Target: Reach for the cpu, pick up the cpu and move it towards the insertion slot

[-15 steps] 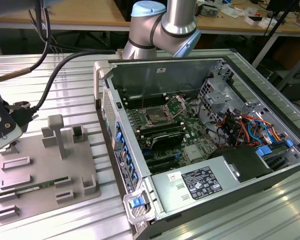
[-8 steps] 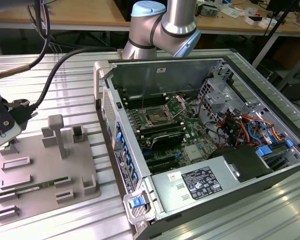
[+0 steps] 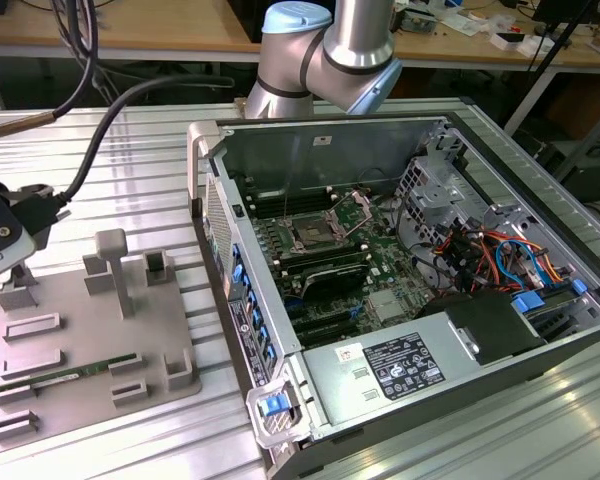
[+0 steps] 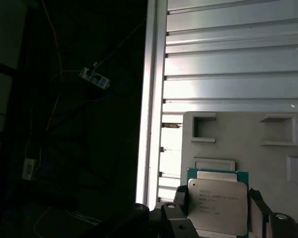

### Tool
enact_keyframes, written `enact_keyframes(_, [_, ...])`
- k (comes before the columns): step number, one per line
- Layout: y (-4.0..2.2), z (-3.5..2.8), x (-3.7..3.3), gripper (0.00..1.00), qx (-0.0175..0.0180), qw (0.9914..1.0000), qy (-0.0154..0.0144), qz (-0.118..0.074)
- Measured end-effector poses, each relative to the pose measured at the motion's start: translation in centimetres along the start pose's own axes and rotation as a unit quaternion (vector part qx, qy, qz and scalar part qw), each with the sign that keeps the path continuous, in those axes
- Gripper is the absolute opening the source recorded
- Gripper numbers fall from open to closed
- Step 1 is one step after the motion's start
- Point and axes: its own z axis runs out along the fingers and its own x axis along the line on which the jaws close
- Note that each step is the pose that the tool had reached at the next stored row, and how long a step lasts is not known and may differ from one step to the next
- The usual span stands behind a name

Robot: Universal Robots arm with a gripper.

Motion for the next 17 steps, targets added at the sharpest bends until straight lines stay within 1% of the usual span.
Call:
enact_keyframes(6, [0.03,-0.25,0.01,0.55,-0.0005,1.00000,0.0004,0.000])
enact_keyframes(14, [0.05,-0.46,-0.01,0.55,-0.0020,0.99999,0.0030,0.000])
enact_keyframes(17, [0.05,-0.48,-0.01,0.55,-0.0021,0.99999,0.0029,0.000])
